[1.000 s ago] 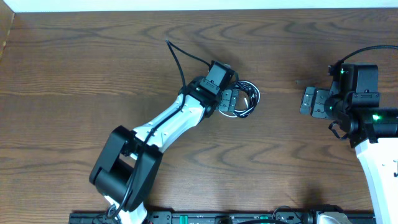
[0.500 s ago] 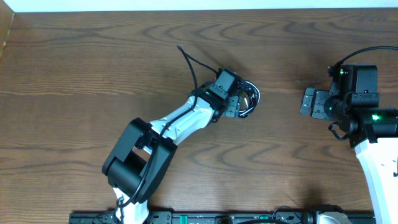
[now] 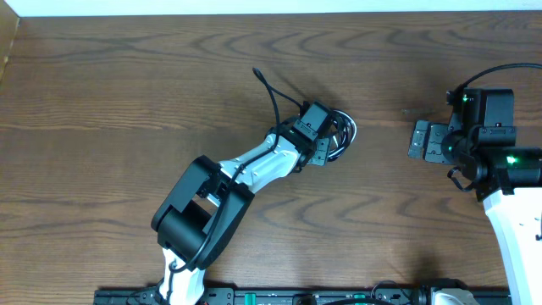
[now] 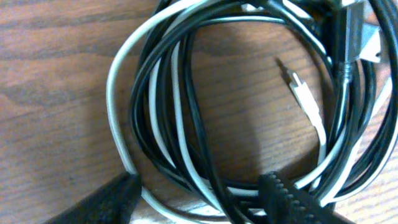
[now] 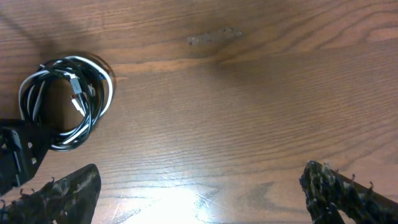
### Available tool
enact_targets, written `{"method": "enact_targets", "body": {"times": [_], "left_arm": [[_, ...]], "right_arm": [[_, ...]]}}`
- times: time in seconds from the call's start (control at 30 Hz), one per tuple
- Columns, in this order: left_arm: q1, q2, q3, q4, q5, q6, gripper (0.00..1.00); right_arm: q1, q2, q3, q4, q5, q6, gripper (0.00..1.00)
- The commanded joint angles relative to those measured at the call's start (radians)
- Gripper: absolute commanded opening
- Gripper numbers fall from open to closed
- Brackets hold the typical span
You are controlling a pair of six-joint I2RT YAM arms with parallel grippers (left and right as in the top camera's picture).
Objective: Untangle cables
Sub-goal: 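Lower the left gripper onto the black-white cable coil and grasp it, then lift the coil with the left gripper and bring right gripper to it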
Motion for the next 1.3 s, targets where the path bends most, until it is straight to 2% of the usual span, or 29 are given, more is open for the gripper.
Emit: {"method": "enact_targets", "body": {"times": [0.0, 0.1, 0.17, 0.2, 0.27, 0.5, 0.9, 1.03, 1.13, 1.27], "left_arm": [[0.000, 0.037, 0.009, 0.007, -0.011, -0.022, 0.50], [0.000, 0.037, 0.009, 0.021, 0.007, -0.031, 0.46], [0.000, 0.037, 0.009, 0.027, 0.039, -0.031, 0.38], [0.000, 0.037, 0.010, 0.028, 0.046, -0.031, 0.31], [0.000, 0.035, 0.010, 0.026, 0.045, -0.032, 0.08], [0.002, -0.080, 0.010, 0.024, 0.040, -0.027, 0.07], [0.064, -0.467, 0.010, -0.030, -0.007, -0.005, 0.08], [0.066, -0.555, 0.010, -0.074, 0.020, -0.028, 0.07], [0.083, -0.586, 0.010, -0.086, 0.109, -0.033, 0.08], [0.132, -0.591, 0.010, -0.085, 0.253, -0.127, 0.07]], "right_arm": [[-0.001, -0.001, -0.006, -0.003, 0.002, 0.010, 0.99], [-0.001, -0.001, -0.006, -0.003, 0.002, 0.010, 0.99], [-0.001, -0.001, -0.006, -0.003, 0.002, 0.010, 0.99], [-0.001, -0.001, -0.006, -0.003, 0.002, 0.010, 0.99], [-0.001, -0.001, -0.006, -0.003, 0.005, 0.010, 0.99], [-0.001, -0.001, -0.006, -0.003, 0.005, 0.010, 0.99], [-0.001, 0.000, -0.077, 0.045, -0.024, 0.040, 0.99], [-0.001, 0.000, -0.152, 0.136, -0.169, 0.040, 0.99], [-0.001, 0.002, -0.200, 0.206, -0.307, 0.039, 0.99], [-0.001, 0.004, -0.230, 0.284, -0.587, -0.034, 0.99]]}}
